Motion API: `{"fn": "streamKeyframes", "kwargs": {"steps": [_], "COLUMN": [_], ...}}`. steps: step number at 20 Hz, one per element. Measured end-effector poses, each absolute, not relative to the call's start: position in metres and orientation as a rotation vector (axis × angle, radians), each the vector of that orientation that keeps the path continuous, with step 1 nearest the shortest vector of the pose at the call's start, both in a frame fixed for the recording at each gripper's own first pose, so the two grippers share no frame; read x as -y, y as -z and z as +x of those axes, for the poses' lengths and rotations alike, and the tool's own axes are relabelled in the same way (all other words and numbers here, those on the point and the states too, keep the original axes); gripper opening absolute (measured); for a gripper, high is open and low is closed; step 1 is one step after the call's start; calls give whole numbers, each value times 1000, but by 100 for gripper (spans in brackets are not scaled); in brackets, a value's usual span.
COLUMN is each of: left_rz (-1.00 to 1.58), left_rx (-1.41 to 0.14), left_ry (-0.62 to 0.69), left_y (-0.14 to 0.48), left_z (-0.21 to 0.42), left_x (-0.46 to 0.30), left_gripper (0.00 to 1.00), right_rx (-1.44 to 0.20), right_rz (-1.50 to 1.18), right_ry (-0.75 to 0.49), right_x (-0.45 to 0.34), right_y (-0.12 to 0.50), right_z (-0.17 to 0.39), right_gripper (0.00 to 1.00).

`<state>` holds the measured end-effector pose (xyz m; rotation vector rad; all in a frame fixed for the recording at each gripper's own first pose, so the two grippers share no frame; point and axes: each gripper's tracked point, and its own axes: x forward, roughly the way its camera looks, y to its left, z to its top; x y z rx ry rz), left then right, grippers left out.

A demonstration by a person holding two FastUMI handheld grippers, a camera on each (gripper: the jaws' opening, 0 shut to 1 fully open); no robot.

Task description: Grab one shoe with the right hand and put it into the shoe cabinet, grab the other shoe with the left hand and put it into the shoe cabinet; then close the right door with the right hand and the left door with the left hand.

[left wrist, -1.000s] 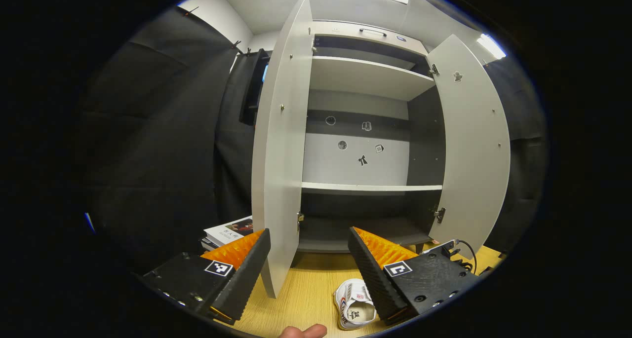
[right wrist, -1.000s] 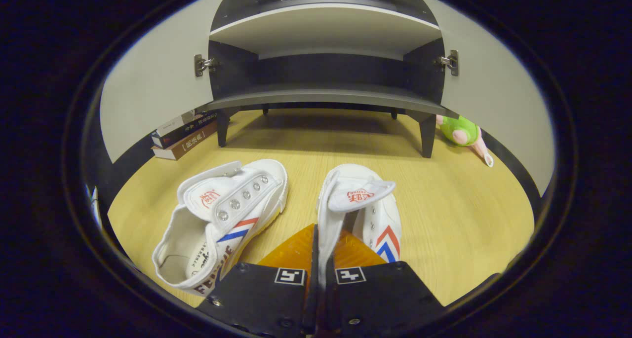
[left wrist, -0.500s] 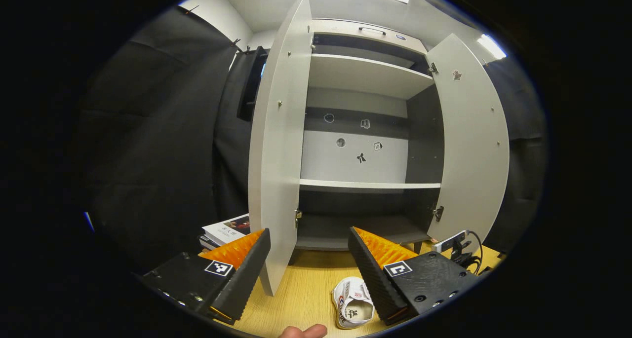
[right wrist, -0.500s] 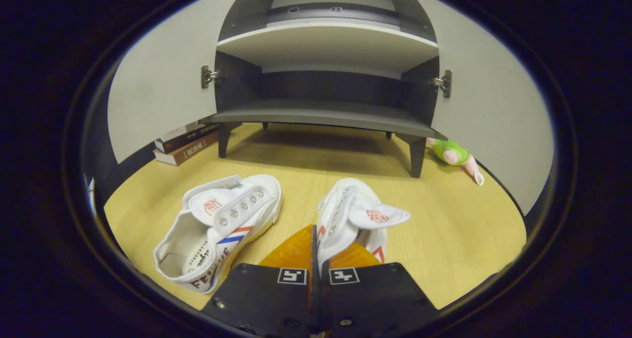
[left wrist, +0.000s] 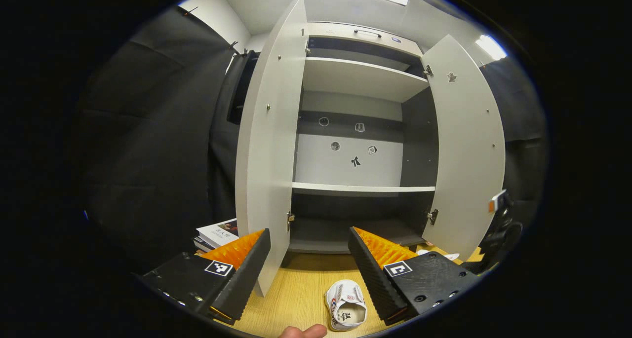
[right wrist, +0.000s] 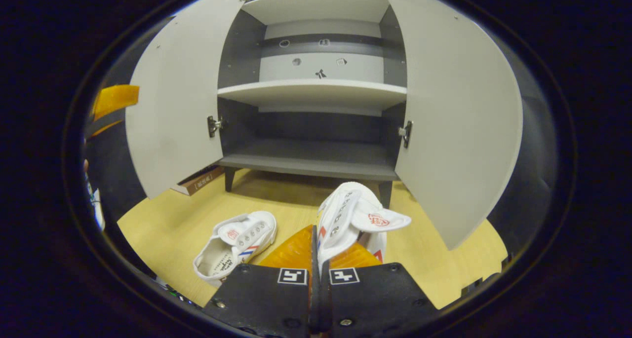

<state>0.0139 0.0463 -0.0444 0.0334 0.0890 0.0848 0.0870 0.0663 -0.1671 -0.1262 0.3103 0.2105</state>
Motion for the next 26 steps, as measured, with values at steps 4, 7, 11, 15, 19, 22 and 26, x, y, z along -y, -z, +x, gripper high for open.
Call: {"fn": "streamKeyframes", "kwargs": {"steps": [4,7,11,15,19,22,26], "left_rz": [28,30,27,20,57,77,82], "left_rx": [-82,-79,-87,-96,-100,-98,-95], "left_ry": [-70,-60,-57,-53,-26,-10,16], "left_y": [44,45,49,52,54,55,55], "left_z": [14,13,8,4,2,4,6], "left_x": [-40,-35,-33,-32,-24,-16,-4], "left_gripper": [95,95,95,95,95,95,95], "right_rx": [-221,-174,-115,-58,-50,-109,-221], "right_rz": [-114,-83,-87,-128,-155,-159,-146], "right_ry": [-237,-260,-267,-269,-255,-241,-209], "right_x": [-77,-89,-99,-108,-115,-121,-123], "right_y": [100,52,-4,-63,-105,-105,-86], "right_z": [77,85,117,164,225,276,336], "right_gripper": [3,4,4,4,4,4,4]}}
